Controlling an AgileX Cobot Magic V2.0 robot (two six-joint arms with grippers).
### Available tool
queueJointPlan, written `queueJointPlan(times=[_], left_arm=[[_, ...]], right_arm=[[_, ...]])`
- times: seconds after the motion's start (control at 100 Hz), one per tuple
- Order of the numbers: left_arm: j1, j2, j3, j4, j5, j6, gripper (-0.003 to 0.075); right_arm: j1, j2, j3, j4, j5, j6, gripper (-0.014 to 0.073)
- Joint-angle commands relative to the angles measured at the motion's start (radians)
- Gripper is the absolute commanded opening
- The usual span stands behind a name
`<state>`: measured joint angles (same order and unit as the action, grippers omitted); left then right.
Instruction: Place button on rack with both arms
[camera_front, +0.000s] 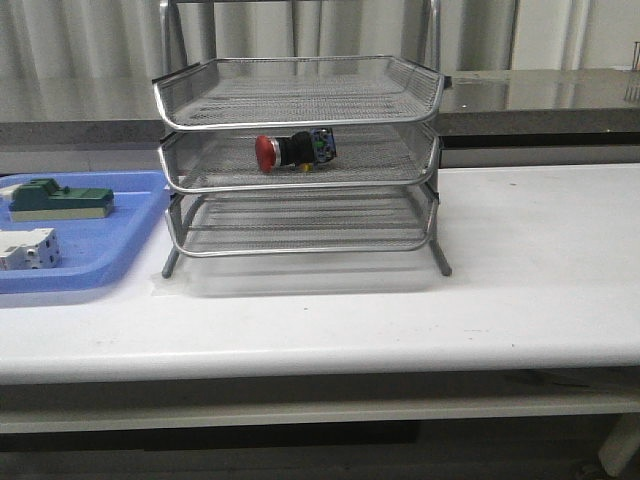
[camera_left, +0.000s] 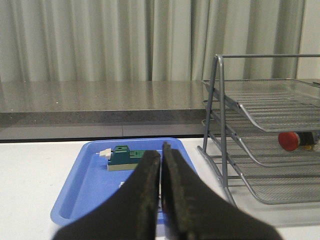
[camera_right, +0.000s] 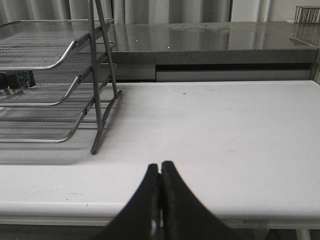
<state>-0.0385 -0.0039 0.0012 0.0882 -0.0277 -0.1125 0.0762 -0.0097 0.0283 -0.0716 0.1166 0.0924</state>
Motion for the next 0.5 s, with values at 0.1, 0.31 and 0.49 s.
queueJointPlan(times=[0.1, 0.31, 0.49], left_arm=[[0.029, -0.014, 0.046, -0.016, -0.064, -0.012, 0.0004], [0.029, -0.034, 0.046, -0.016, -0.064, -0.012, 0.0004], [0.029, -0.034, 0.046, -0.019, -0.064, -0.012, 0.0004]], right_arm=[[-0.007, -0.019, -0.016, -0.001, -0.085, -0.004, -0.0067], [-0.007, -0.019, -0.016, -0.001, -0.085, -0.004, -0.0067], [-0.007, -0.019, -0.016, -0.001, -0.085, -0.004, -0.0067]])
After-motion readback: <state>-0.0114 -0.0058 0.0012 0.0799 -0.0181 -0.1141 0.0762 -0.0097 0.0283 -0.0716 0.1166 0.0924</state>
